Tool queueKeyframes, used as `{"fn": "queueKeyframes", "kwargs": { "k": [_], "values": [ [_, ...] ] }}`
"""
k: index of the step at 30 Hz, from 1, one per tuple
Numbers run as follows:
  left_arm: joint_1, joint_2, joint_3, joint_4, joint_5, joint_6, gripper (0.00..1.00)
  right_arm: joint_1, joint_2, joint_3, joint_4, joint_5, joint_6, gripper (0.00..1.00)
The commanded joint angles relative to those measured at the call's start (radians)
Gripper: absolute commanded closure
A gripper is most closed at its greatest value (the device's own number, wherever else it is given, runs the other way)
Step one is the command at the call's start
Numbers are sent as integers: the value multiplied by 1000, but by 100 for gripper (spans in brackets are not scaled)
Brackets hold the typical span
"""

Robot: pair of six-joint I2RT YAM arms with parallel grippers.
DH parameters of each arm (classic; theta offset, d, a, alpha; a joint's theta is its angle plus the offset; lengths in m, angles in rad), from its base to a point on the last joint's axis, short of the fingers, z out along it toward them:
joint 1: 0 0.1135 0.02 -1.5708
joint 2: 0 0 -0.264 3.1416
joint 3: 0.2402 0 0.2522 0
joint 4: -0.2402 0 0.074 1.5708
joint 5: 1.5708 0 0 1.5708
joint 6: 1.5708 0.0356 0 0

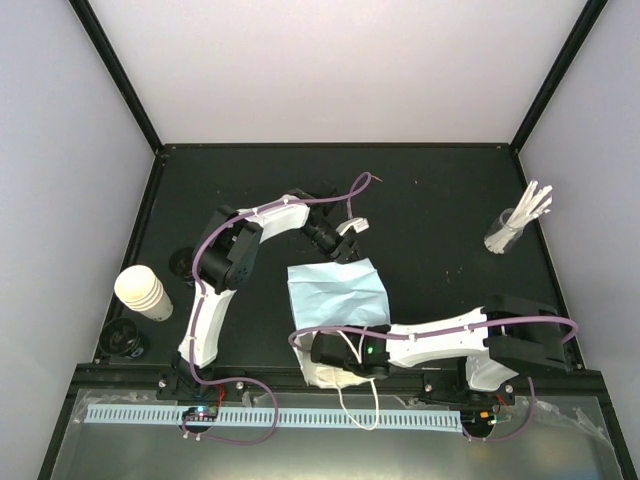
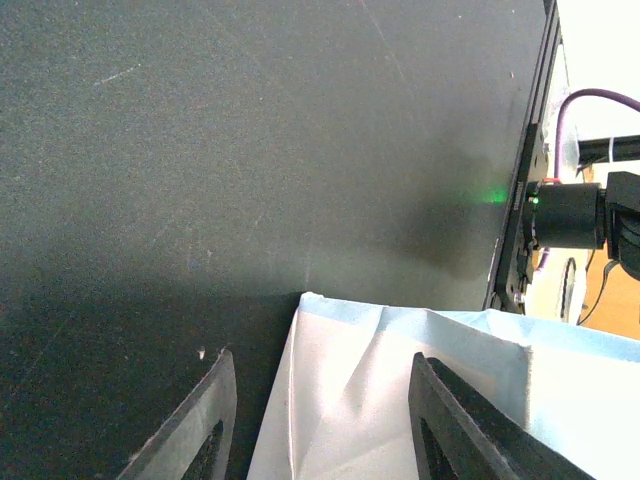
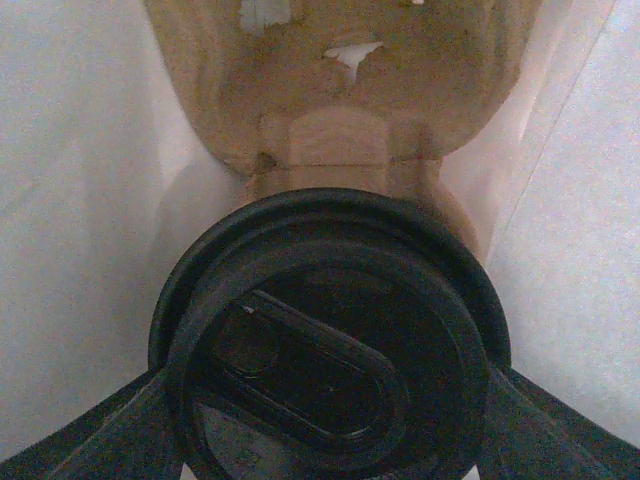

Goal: Pack the takeout coffee

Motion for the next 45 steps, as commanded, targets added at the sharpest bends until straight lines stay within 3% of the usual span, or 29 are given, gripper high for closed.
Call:
{"fn": "queueKeyframes", "kwargs": {
  "k": [1, 6, 9, 17, 29, 40, 41, 43, 44, 45],
  "values": [
    [-69, 36, -9, -111, 65, 37, 51, -96, 82, -56, -202, -217, 88, 66],
    [-69, 37, -8, -116, 66, 41, 51, -161, 80, -41, -295, -174, 198, 66],
    [-69, 38, -8, -118, 70, 44, 51, -188, 44, -81, -276, -113, 183, 63],
    [-68, 42, -6, -132, 78, 54, 51, -203, -45, -123, -245, -193, 93, 56],
    [-67, 48, -7, -139, 96, 62, 51, -203, 114, -110, -219, -298, 77, 56],
    [-68, 53, -2, -149, 95, 65, 51, -212, 56, -93, -219, -244, 73, 56],
    [-68, 53, 0, -149, 95, 64, 51, -212, 35, -85, -227, -238, 72, 53],
    [-67, 54, 3, -150, 93, 63, 51, -212, -6, -62, -256, -243, 69, 33],
    [-66, 55, 5, -149, 91, 59, 51, -212, -23, -48, -276, -250, 66, 31],
    [-66, 56, 7, -148, 90, 56, 51, -213, -40, -32, -291, -255, 67, 16]
  ]
}}
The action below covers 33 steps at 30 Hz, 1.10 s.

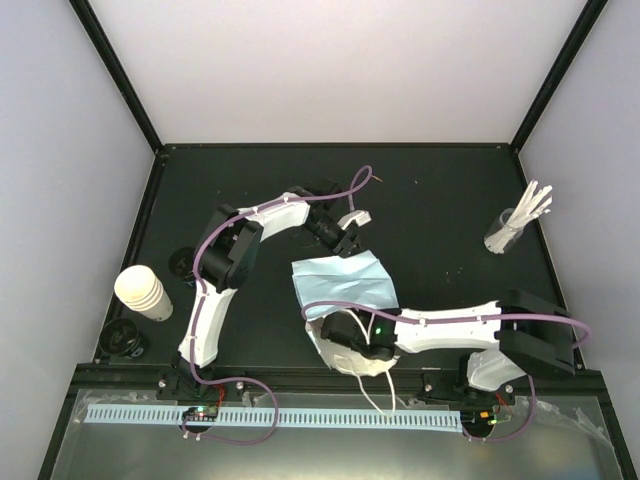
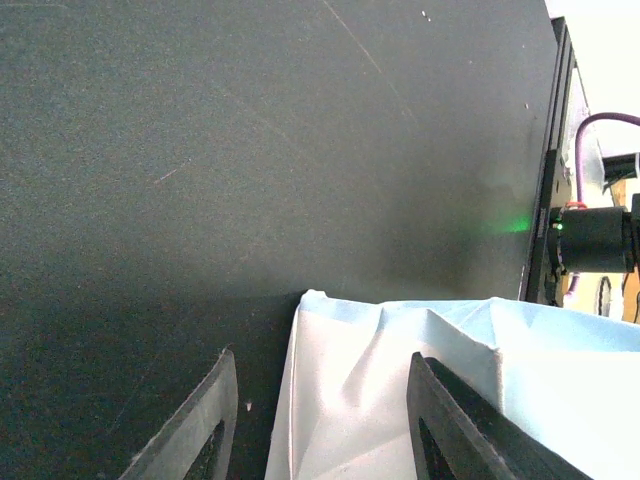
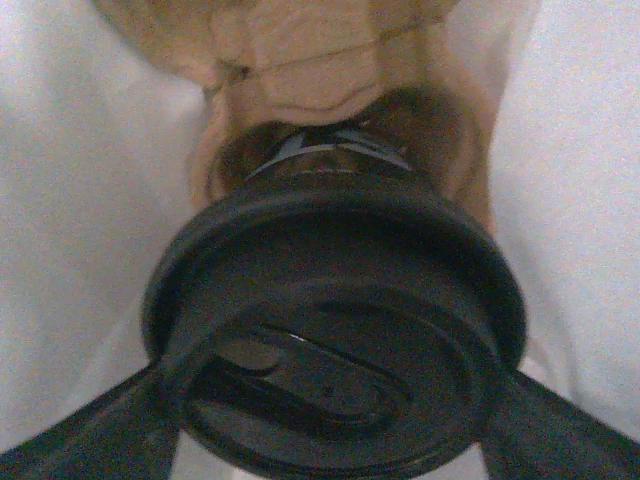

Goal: Pack the takeout coffee

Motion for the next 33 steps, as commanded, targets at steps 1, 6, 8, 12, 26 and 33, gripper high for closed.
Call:
{"fn": "queueKeyframes", "kwargs": {
  "k": [1, 6, 8, 12, 26, 33],
  "values": [
    [-69, 41, -24, -218, 116, 49, 51, -82, -2, -9, -210, -235, -20, 2],
    [-59, 38, -13, -225, 112, 45, 51, -78, -67, 83, -301, -288, -18, 0],
    [-53, 35, -9, -227, 110, 43, 51, -75, -84, 120, -338, -318, -18, 0],
    [-49, 34, -6, -228, 107, 37, 50, -71, -123, 212, -395, -412, -32, 0],
    [13, -73, -50, -109, -61, -99, 7, -71, -70, 410, -634, -672, -58, 0],
    [100, -196, -47, -52, -177, -193, 1, -80, -65, 430, -630, -693, -72, 0]
  ]
}}
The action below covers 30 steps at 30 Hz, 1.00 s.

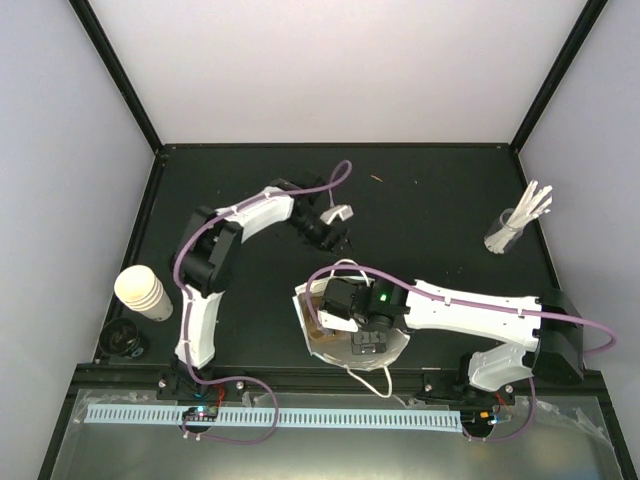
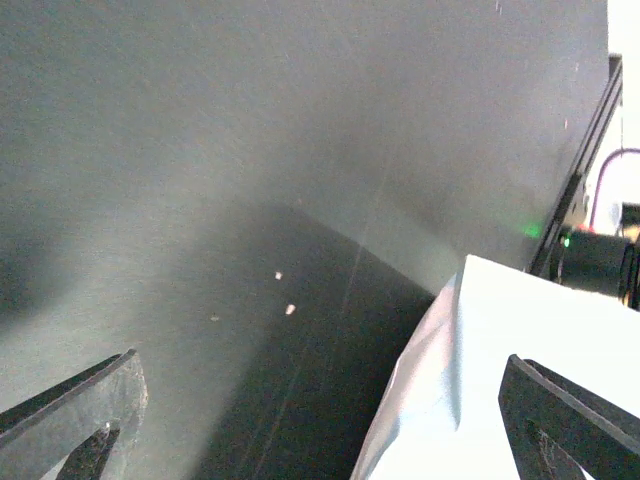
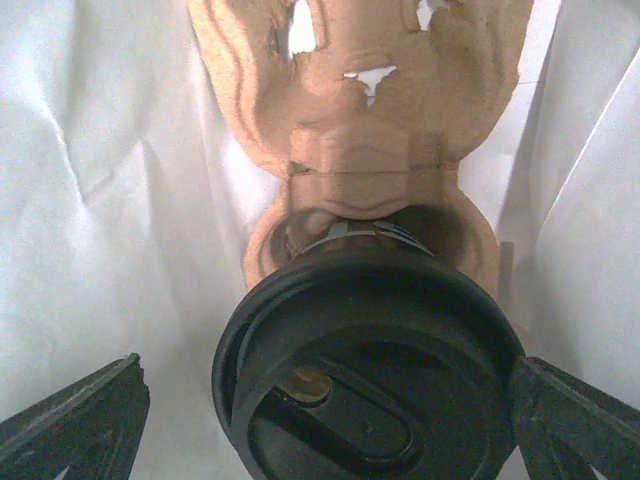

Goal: Pack the takeout coffee

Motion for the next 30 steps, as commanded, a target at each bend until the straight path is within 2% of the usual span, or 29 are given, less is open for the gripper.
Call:
{"fn": "queueKeyframes", "kwargs": {
  "k": [1, 7, 14, 19, 23, 26, 28, 30],
  "values": [
    [66, -114, 19, 65, -86, -79, 1, -15, 8, 42, -27, -67, -24, 0],
    [120, -288, -16, 87, -223, -136, 1, -68, 18, 96, -17, -127, -50, 0],
    [151, -633, -148, 70, -391, -176, 2, -136, 35, 129, 13, -178, -108, 0],
    [167, -880, -267, 76, -478, -176, 11, -195, 38, 146, 38, -255, -151, 0],
    [168, -1060, -370, 164, -437, -162, 18, -240, 54, 174, 50, -300, -179, 0],
    [168, -1158, -441, 239, -316, -113, 22, -254, 70, 201, 38, -313, -202, 0],
    [166, -1170, -465, 248, -196, -62, 27, -256, 79, 205, 37, -316, -208, 0],
    [163, -1143, -455, 224, -135, -30, 32, -256, 80, 203, 42, -319, -213, 0]
  ]
}}
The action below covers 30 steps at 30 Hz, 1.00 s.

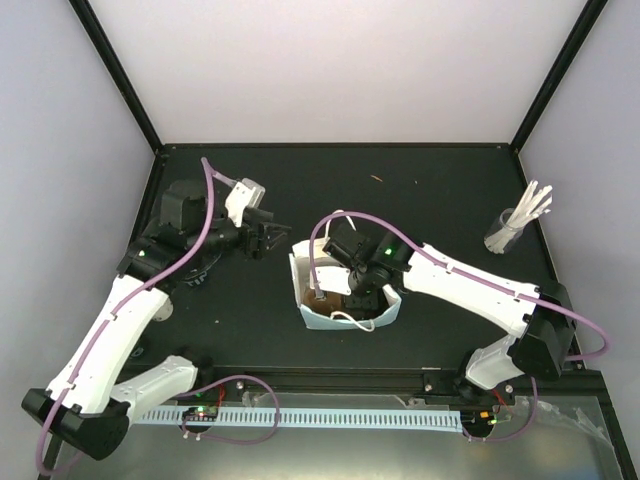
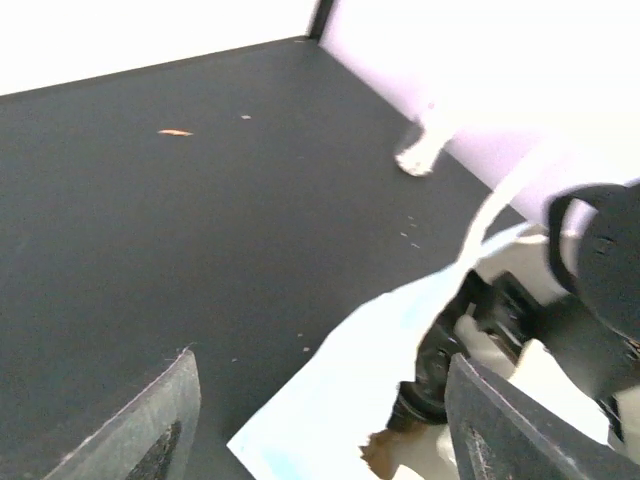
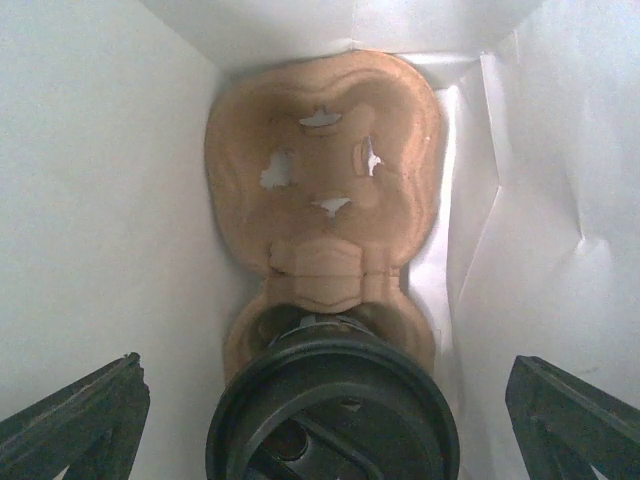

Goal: Pack the takeout coffee

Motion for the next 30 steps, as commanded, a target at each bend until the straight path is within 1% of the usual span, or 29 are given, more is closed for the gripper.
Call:
{"fn": "queueKeyframes", "kwargs": {
  "k": [1, 5, 9, 13, 17, 20, 21, 23, 24, 27, 30],
  "values": [
    [-3, 50, -1, 36, 194, 105, 33, -5, 5, 21, 19, -36, -36, 0],
    [-12, 79, -16, 43, 258, 193, 36, -5, -10, 7, 38, -41, -49, 0],
    [-28, 100, -5, 40, 260, 243, 36, -5, -17, 1, 43, -46, -50, 0],
    [-71, 152, 40, -20, 271, 282, 41, -5, -27, -1, 45, -44, -55, 0],
    [-123, 205, 71, -89, 251, 322, 49, -5, -48, 0, 53, -43, -56, 0],
    [-135, 224, 76, -98, 219, 324, 60, -5, -61, 2, 59, -38, -57, 0],
    [-135, 230, 79, -98, 208, 323, 67, -5, -66, 2, 61, -36, -58, 0],
    [-135, 252, 101, -115, 194, 324, 90, -5, -82, -2, 71, -36, -60, 0],
    [-135, 265, 120, -136, 192, 331, 97, -5, -93, -6, 76, -36, -61, 0],
    [-137, 287, 158, -173, 187, 339, 98, -5, -140, -18, 113, -34, -63, 0],
    [-139, 283, 160, -167, 177, 338, 98, -5, -194, -27, 173, -33, -60, 0]
  ]
}}
